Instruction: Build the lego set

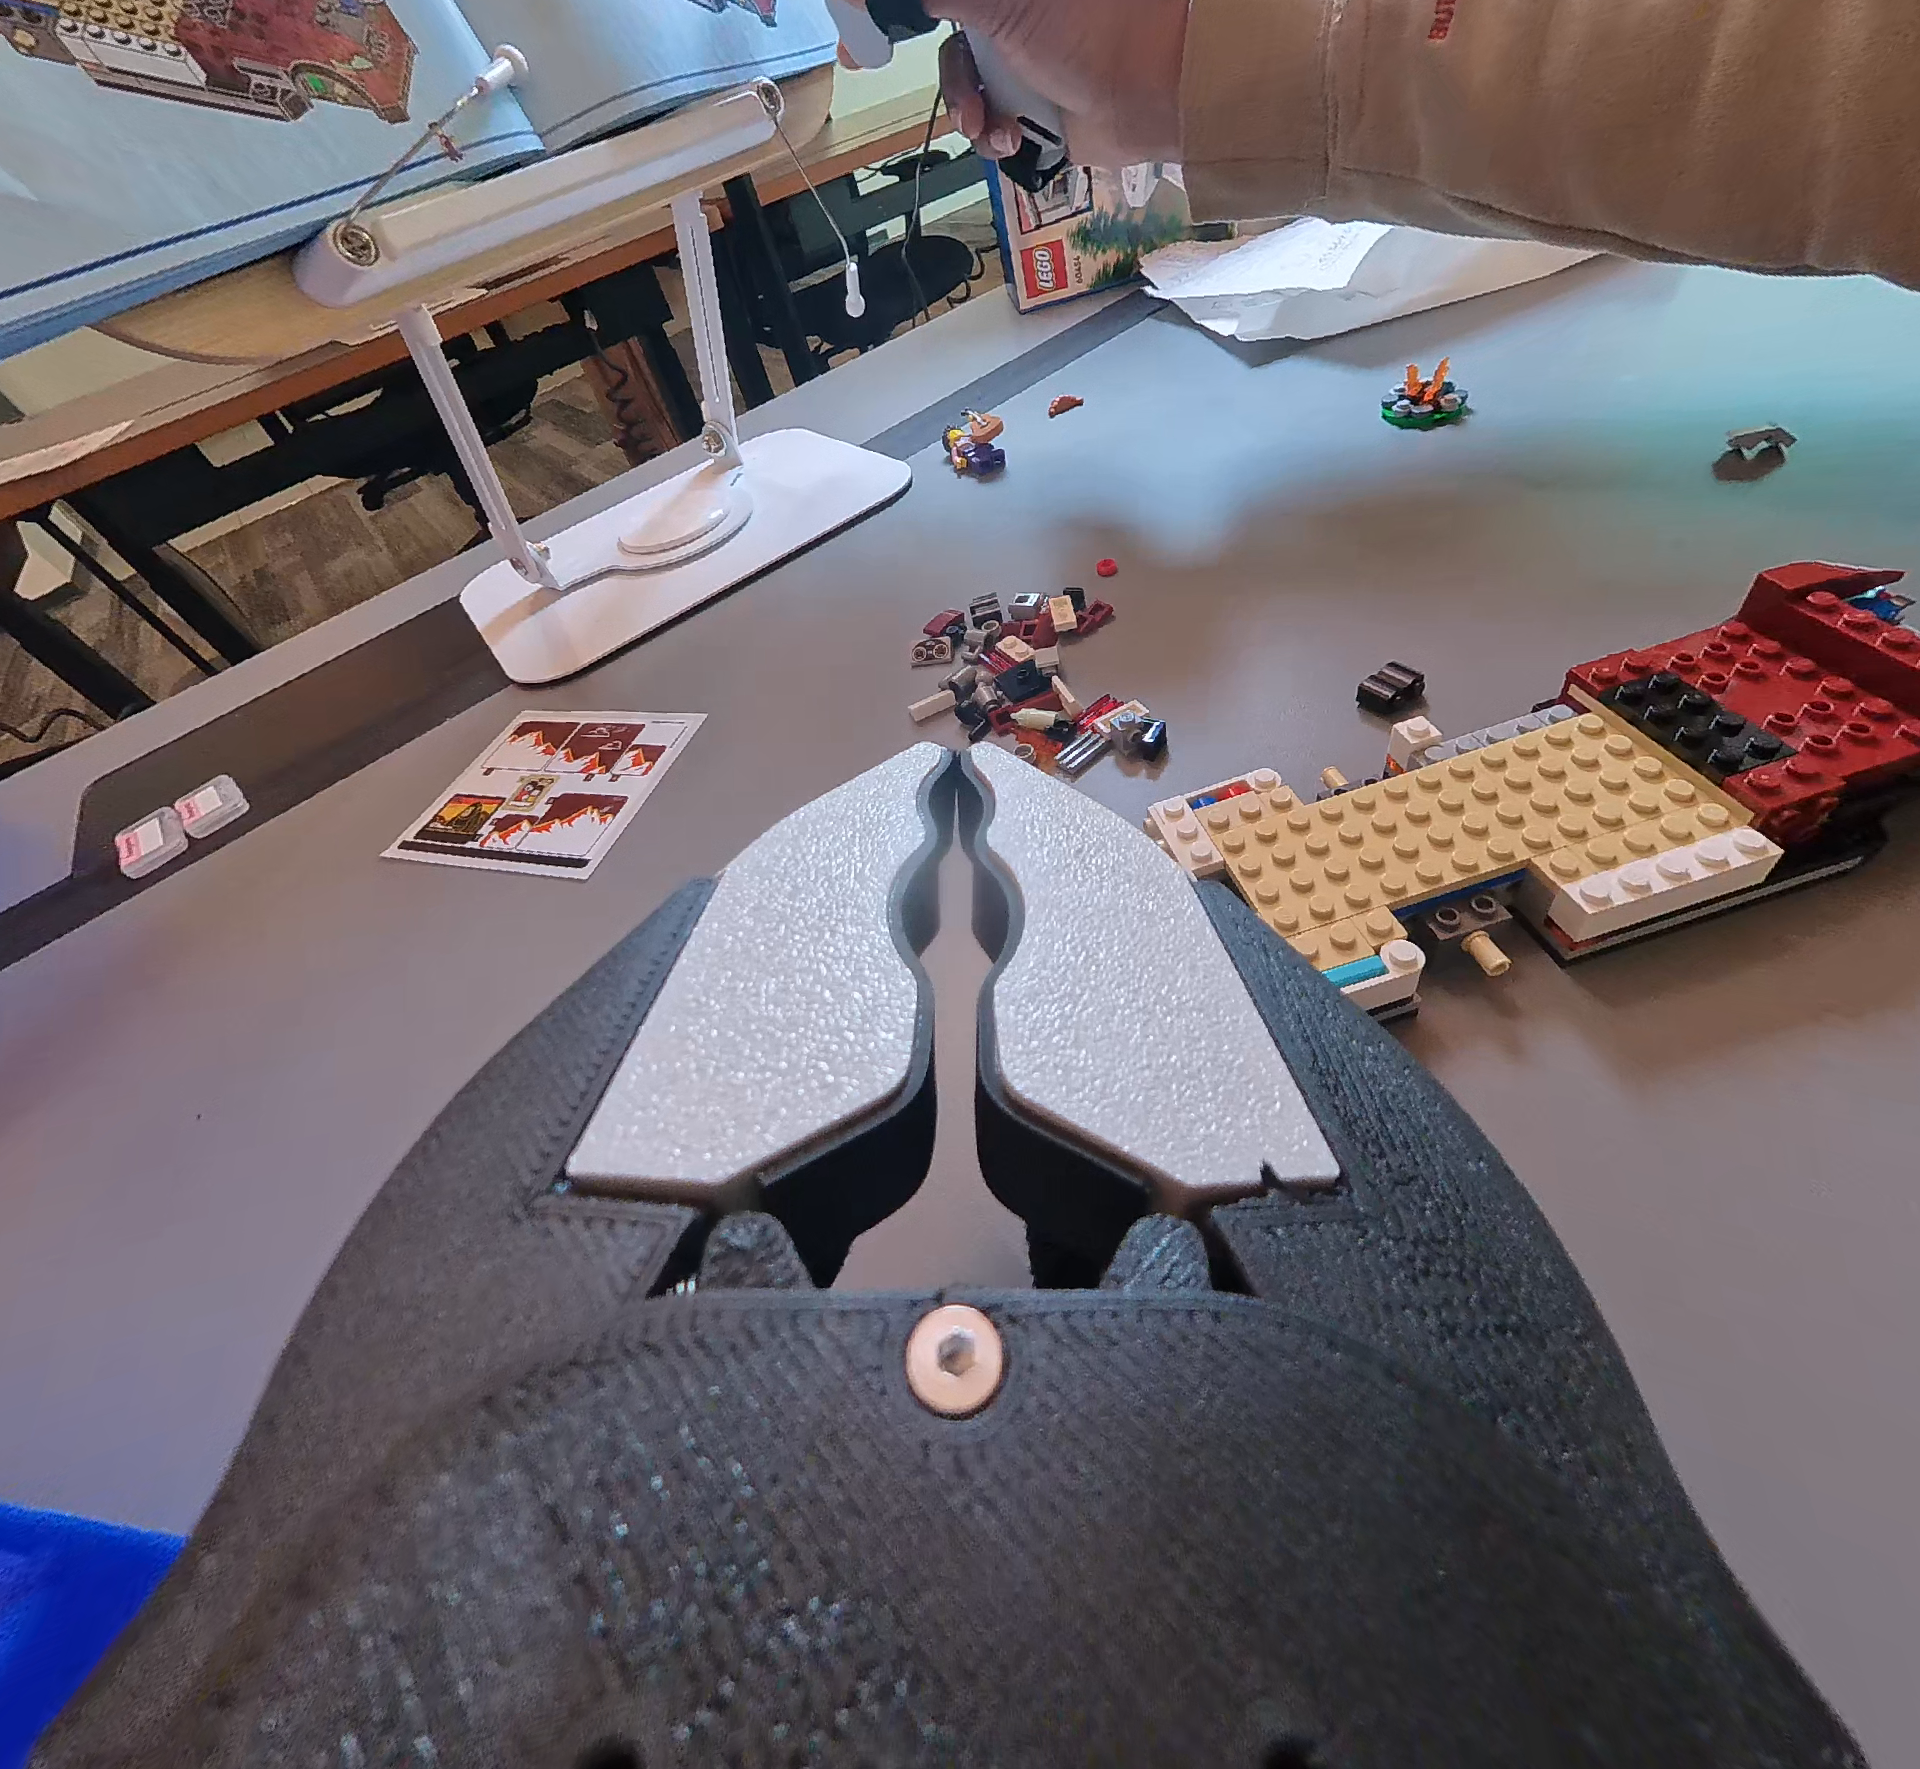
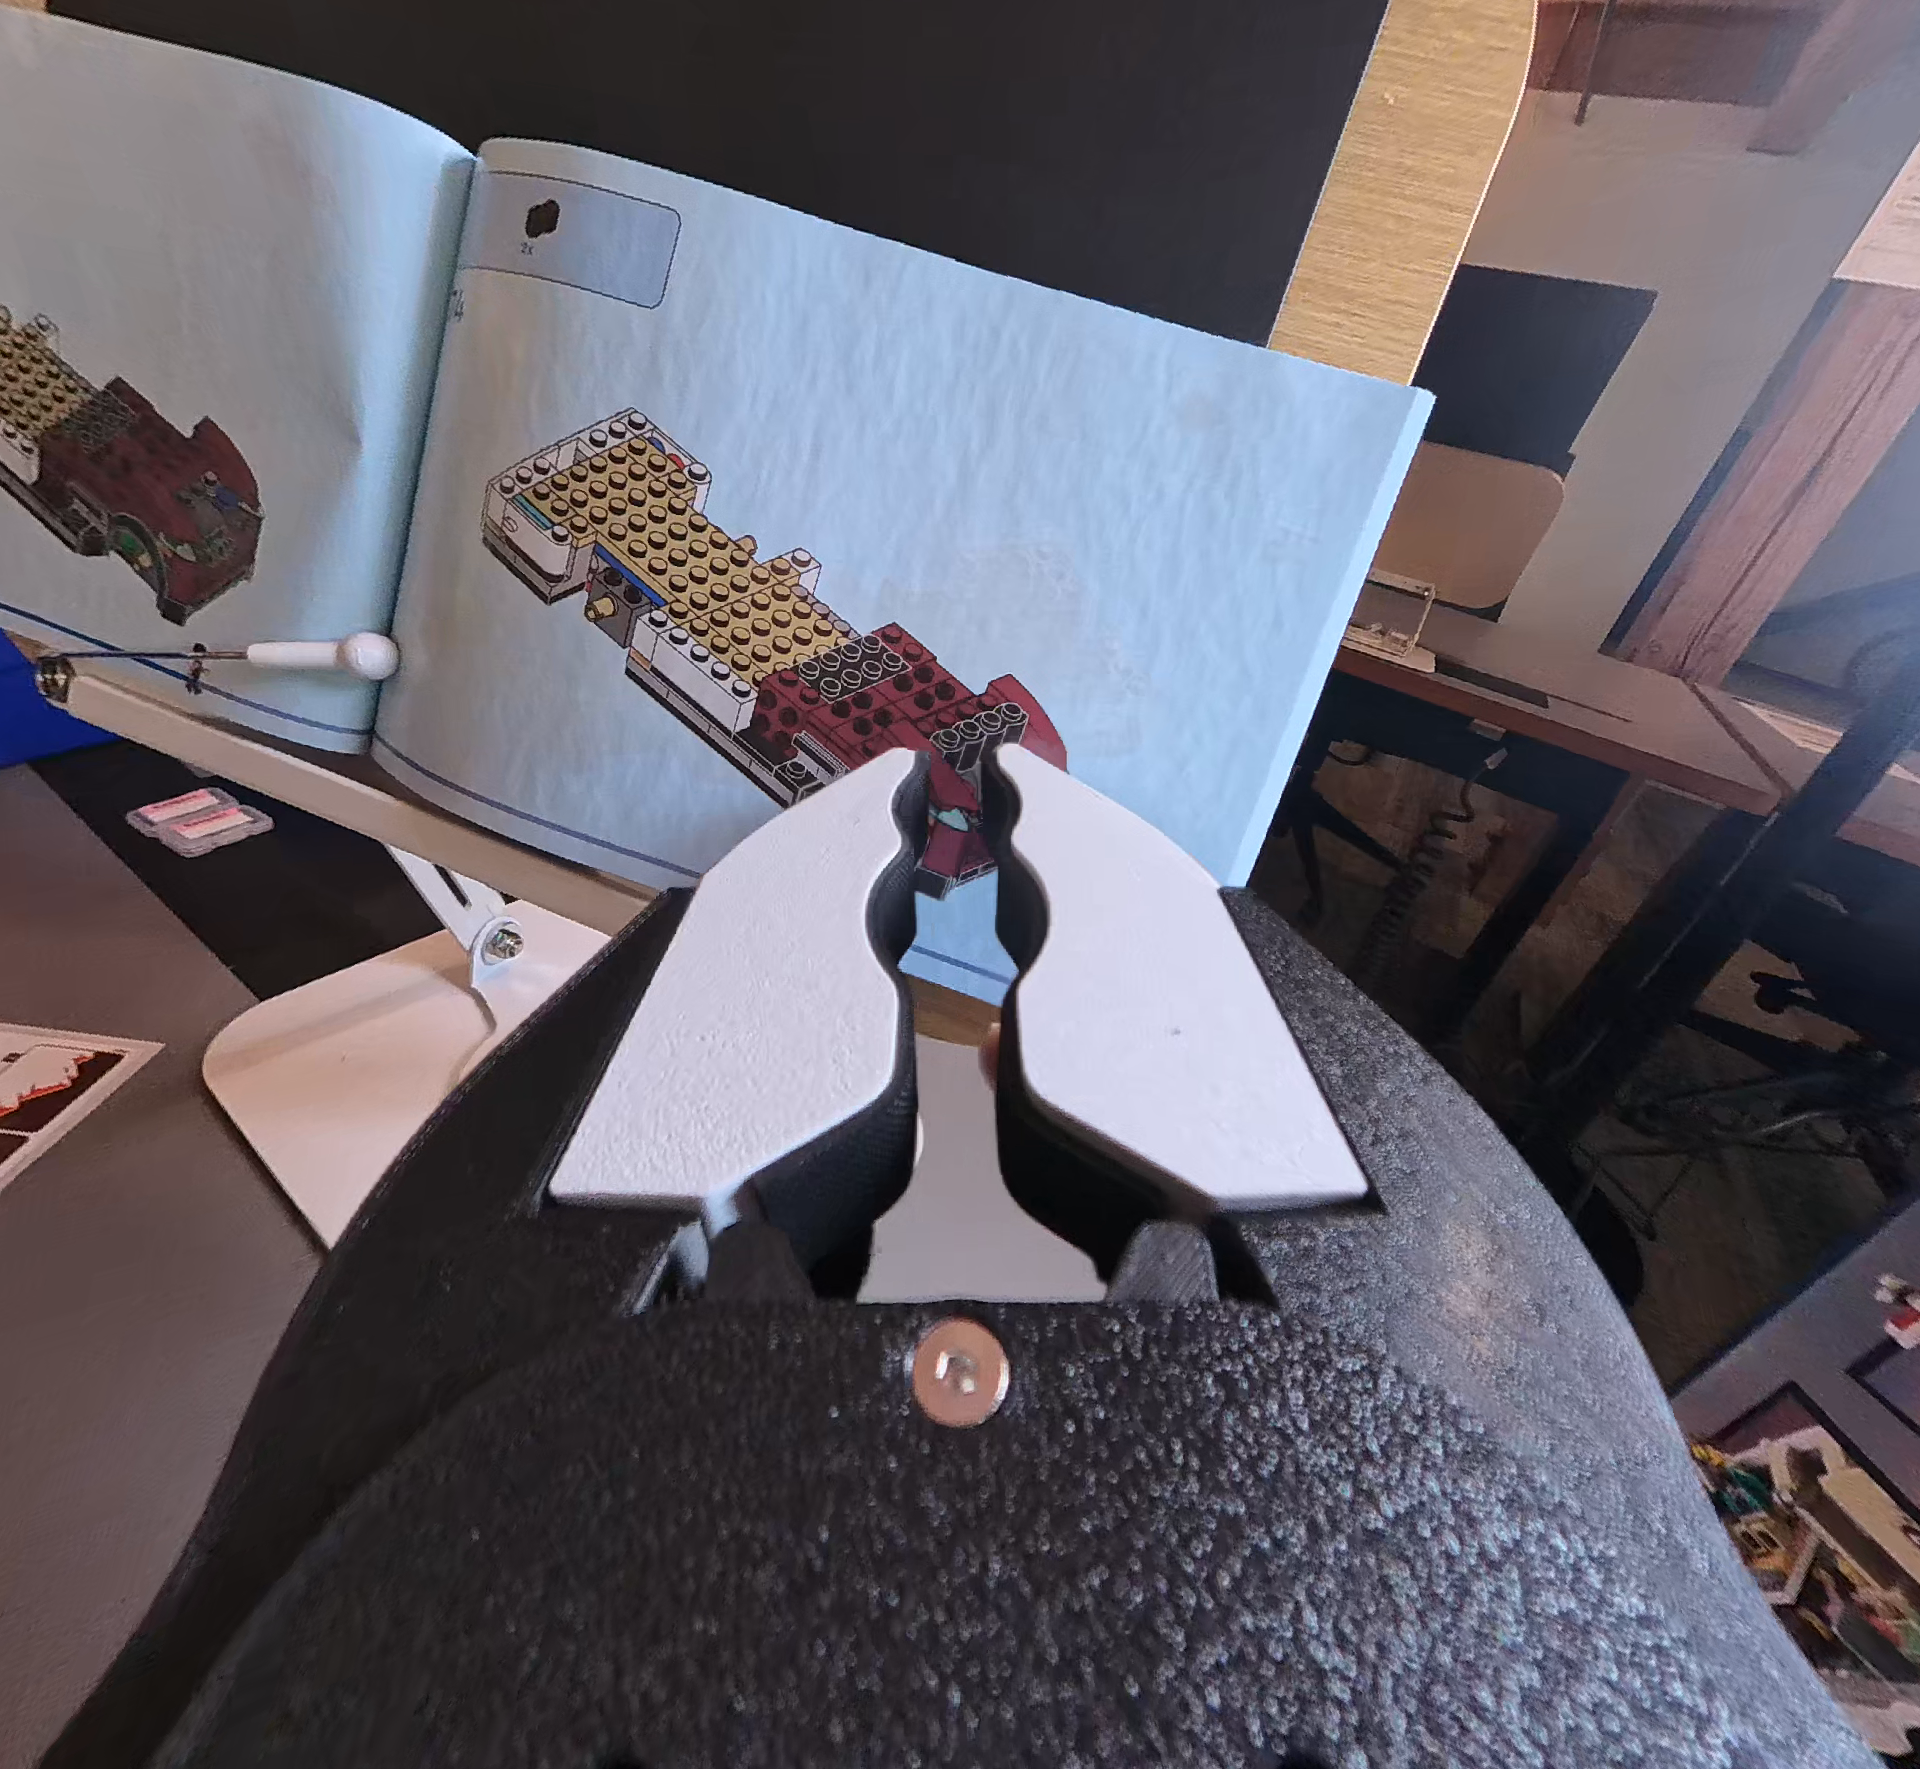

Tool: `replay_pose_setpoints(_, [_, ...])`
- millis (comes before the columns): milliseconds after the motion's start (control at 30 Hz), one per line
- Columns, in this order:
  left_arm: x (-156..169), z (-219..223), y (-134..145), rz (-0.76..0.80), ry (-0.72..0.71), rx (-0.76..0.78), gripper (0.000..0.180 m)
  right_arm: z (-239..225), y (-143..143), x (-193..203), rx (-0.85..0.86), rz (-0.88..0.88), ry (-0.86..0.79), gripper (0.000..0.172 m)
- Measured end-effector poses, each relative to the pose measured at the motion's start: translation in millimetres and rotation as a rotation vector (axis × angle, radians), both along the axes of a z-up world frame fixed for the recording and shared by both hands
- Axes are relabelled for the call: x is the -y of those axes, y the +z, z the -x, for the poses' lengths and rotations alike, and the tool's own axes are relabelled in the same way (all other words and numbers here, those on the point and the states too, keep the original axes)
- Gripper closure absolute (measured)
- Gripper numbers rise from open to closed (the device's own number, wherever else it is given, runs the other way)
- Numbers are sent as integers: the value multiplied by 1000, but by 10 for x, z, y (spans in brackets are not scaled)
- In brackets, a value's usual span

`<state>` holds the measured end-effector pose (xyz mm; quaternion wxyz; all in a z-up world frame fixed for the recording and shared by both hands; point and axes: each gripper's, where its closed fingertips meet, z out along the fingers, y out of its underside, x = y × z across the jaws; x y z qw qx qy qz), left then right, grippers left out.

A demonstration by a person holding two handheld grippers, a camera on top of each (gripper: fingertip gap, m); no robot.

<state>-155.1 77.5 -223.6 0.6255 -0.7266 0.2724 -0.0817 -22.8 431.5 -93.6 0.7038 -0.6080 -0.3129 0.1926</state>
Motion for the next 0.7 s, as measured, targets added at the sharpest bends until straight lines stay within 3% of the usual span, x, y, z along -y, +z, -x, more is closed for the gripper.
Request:
replay_pose_setpoints(167, [-5,12,6,-2,6,2,180,26,-5,15,6,5,18,145])
replay_pose_setpoints(467, [-6,19,17,-7,10,3,180,2,25,31,14,-26,-10,165])
replay_pose_setpoints(700, [-10,20,13,-4,10,4,180,-8,22,33,1,-15,-8,151])
